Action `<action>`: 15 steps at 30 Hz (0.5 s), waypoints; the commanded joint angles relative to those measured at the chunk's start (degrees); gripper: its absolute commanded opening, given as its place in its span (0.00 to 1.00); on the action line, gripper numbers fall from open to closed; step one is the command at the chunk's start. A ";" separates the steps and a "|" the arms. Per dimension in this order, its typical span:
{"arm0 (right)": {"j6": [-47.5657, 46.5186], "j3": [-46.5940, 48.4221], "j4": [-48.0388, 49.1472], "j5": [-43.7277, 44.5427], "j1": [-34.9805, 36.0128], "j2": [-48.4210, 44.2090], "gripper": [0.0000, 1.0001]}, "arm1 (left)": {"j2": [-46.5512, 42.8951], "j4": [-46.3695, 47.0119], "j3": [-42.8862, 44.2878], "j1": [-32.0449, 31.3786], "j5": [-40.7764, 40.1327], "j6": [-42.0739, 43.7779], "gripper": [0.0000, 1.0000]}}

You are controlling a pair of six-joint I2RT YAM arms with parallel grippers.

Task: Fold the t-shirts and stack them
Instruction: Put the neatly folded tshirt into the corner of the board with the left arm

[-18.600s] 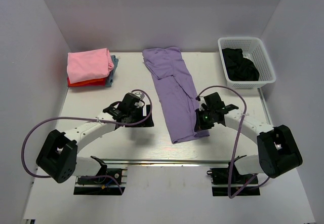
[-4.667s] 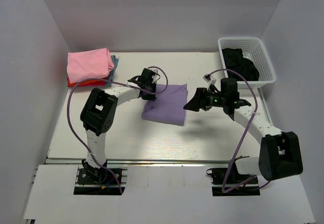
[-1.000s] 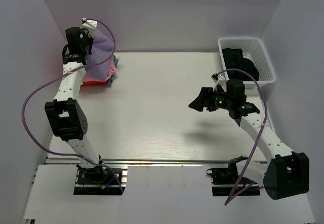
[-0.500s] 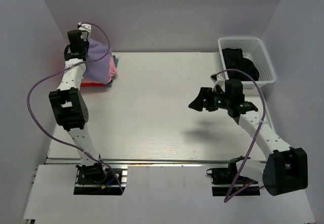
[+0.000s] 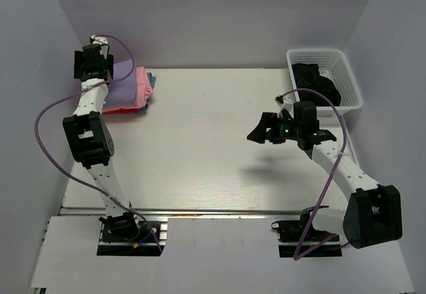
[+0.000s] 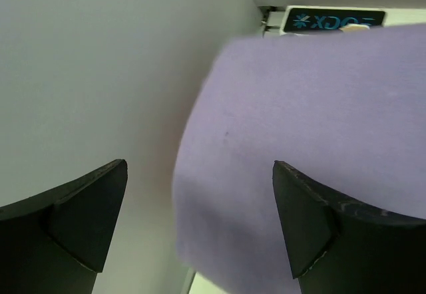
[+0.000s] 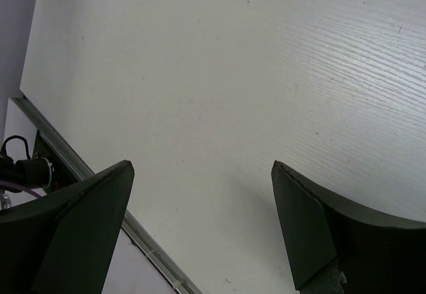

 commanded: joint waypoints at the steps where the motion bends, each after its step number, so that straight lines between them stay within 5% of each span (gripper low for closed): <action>1: 0.46 2.28 0.50 -1.20 0.00 0.58 0.90 | -1.56 2.80 3.54 0.18 -5.61 -1.97 1.00; 10: 0.20 0.44 1.47 -2.17 -0.09 -1.44 0.90 | -7.18 -4.92 4.17 -1.23 2.99 -8.91 1.00; 15: 0.55 -2.29 2.79 -0.15 0.00 -5.75 0.90 | -11.57 -14.85 4.96 -1.84 17.56 -19.90 1.00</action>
